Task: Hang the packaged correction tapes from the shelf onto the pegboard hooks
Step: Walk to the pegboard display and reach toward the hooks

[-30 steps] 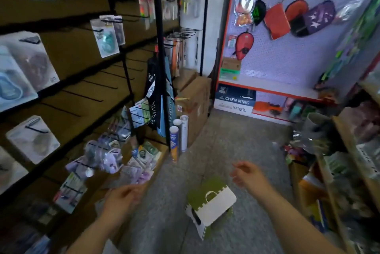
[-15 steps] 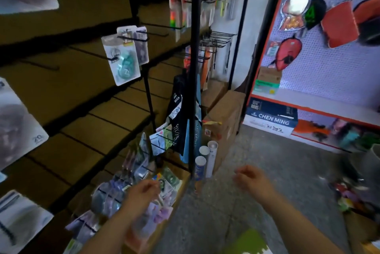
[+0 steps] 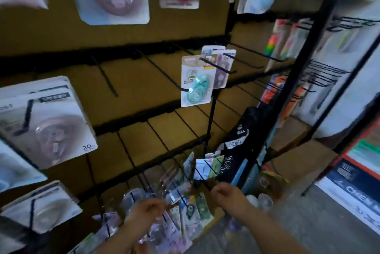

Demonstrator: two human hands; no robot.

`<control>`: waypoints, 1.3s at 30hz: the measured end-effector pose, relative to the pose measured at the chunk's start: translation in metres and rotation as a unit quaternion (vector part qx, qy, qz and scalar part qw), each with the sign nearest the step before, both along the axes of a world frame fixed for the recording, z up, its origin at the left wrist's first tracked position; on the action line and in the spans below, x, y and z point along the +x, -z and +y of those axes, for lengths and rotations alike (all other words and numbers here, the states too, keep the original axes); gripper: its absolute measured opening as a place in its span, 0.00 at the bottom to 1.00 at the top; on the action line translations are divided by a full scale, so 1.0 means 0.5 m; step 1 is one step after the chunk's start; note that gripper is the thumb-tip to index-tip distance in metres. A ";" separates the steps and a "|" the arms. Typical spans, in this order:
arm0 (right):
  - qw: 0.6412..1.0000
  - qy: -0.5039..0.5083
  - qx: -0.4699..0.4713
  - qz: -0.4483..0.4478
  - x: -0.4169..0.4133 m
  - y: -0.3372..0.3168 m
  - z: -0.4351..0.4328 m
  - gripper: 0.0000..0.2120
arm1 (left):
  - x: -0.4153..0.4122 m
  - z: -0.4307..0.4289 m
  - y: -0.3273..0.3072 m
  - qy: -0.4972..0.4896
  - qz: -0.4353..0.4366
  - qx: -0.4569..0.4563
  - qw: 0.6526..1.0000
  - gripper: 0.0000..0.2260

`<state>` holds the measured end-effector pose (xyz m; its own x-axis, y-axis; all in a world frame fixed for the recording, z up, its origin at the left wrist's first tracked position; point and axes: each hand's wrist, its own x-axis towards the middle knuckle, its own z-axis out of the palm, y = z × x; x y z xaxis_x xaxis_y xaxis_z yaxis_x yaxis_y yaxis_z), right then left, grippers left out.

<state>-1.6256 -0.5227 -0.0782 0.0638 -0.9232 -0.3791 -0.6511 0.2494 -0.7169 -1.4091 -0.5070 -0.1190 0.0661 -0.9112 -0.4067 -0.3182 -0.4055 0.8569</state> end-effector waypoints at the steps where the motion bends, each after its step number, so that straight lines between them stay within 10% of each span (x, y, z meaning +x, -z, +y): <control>1: 0.998 -0.055 0.011 0.005 0.005 0.004 -0.026 0.14 | -0.004 -0.004 0.003 -0.022 -0.005 -0.007 1.000 0.20; 20: 0.851 -0.516 0.076 -0.067 0.123 0.039 -0.086 0.08 | -0.177 0.294 -0.017 -0.540 -0.072 0.024 0.839 0.16; 39: 0.818 -0.574 0.023 -0.019 0.383 0.284 0.114 0.04 | -0.041 0.484 0.305 -0.485 -0.101 0.089 0.864 0.07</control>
